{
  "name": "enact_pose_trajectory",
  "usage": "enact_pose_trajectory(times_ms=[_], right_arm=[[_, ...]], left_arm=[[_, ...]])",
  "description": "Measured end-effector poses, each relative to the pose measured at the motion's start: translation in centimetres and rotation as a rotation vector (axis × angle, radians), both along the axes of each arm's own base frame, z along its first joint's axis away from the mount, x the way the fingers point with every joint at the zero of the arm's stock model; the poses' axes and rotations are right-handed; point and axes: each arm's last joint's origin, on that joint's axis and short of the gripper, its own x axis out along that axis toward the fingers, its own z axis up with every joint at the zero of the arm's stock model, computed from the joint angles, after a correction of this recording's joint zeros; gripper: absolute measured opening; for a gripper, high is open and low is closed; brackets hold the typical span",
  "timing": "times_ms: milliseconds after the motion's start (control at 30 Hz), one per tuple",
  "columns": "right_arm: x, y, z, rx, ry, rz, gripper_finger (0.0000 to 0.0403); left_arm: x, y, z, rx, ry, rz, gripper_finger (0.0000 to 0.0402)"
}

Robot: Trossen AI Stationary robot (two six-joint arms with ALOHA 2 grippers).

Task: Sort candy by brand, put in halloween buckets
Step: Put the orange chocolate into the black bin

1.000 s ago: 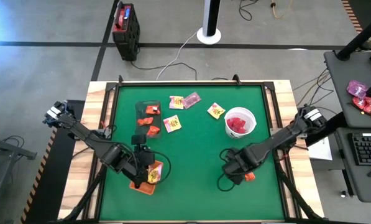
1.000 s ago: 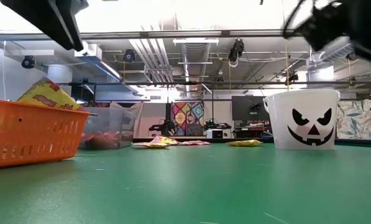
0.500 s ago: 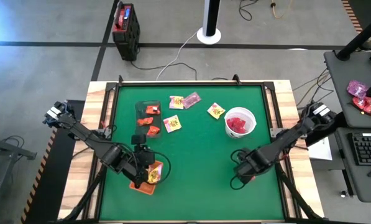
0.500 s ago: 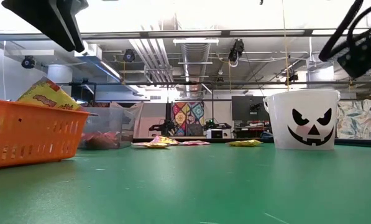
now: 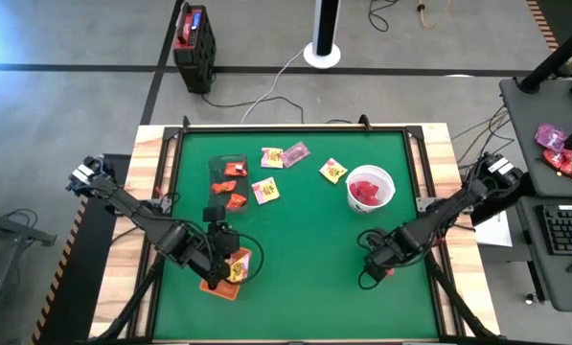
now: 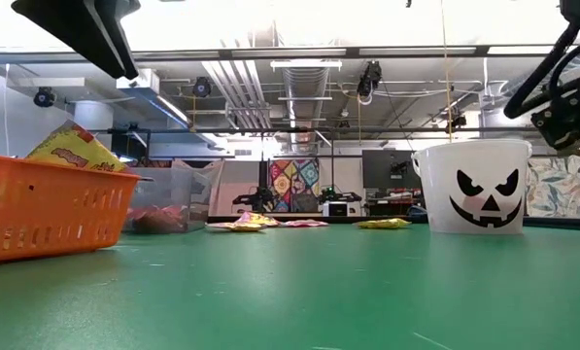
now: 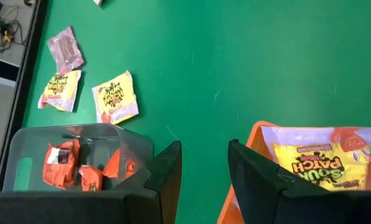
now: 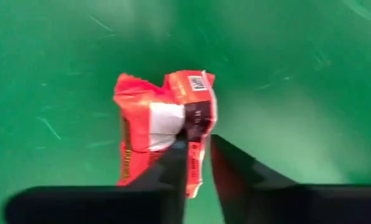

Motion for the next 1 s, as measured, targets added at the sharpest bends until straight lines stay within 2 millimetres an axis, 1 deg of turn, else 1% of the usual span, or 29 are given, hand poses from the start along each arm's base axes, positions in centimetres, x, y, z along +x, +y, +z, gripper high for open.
enact_pose_trajectory(times_ms=[33,67,200,267,367,467,567,700,833,900,1000], right_arm=[[0.1,0.0,0.0,0.003,-0.006,0.006,0.0030],[0.2,0.1,0.1,0.008,-0.018,0.016,0.0020],[0.6,0.3,0.8,-0.005,-0.077,0.036,0.0010],[1.0,0.3,1.5,-0.038,-0.141,0.039,0.0009],[1.3,0.3,2.7,-0.034,-0.228,0.045,0.0009],[0.8,0.2,3.5,-0.030,-0.224,0.005,0.0009],[0.1,0.2,3.8,0.030,-0.155,-0.046,0.0016],[-0.6,0.4,4.0,0.090,-0.105,-0.037,0.0049],[-0.9,0.3,3.7,0.092,-0.092,-0.005,0.0106],[-1.1,0.1,3.3,0.071,-0.090,0.002,0.0136],[-1.5,-0.2,2.1,0.039,-0.088,0.005,0.0173]], left_arm=[[0.0,0.0,0.0,0.004,-0.007,0.002,0.0115],[0.0,0.0,0.0,0.012,-0.013,0.005,0.0115],[0.1,0.0,0.1,0.022,-0.025,0.009,0.0115],[0.1,0.0,0.1,0.029,-0.030,0.007,0.0115],[0.2,0.0,0.0,0.032,-0.033,-0.002,0.0115],[0.2,0.0,-0.1,0.033,-0.032,-0.003,0.0115],[0.2,0.0,-0.1,0.033,-0.032,-0.003,0.0115],[0.2,0.0,-0.1,0.029,-0.038,-0.003,0.0115],[0.2,0.0,-0.2,0.033,-0.042,-0.001,0.0115],[0.2,0.0,-0.3,0.032,-0.044,-0.001,0.0115],[0.2,0.0,-0.4,0.033,-0.042,-0.001,0.0115]])
